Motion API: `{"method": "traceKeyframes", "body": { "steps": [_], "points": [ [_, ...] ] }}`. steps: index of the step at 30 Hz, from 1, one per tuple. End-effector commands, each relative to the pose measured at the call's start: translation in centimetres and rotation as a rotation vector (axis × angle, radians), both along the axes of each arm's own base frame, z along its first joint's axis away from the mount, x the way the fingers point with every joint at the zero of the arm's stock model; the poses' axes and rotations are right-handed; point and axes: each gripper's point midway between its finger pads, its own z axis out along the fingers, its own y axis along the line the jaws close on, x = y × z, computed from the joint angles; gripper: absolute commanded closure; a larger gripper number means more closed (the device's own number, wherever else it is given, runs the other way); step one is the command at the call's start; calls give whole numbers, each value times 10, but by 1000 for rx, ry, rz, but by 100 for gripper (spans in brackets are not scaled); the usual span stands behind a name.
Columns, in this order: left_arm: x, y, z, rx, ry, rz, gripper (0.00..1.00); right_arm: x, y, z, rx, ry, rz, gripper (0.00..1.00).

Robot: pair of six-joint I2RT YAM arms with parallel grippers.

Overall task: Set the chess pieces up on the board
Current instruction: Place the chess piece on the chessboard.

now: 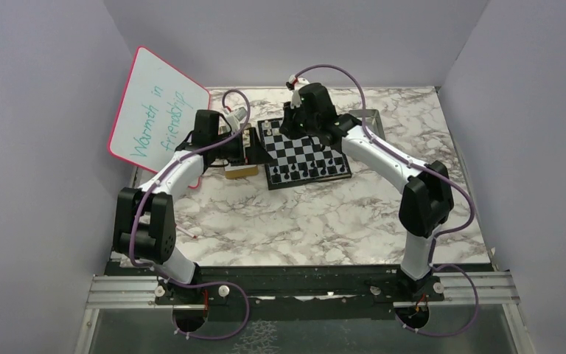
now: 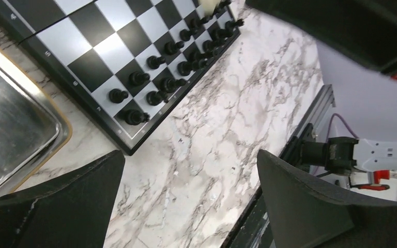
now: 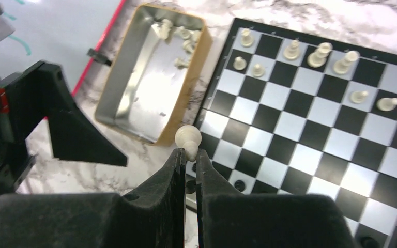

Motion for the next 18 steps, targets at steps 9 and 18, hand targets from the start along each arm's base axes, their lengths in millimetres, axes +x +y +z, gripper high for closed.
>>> {"method": "traceKeyframes", "body": {
  "steps": [9,18],
  "points": [
    [-28,27,-1,273,-146,58,1,79,-91,-33,-283,41,-158,92],
    [-44,48,-16,436,-212,89,1,132,-121,-58,-383,21,-199,92]
  ]
}}
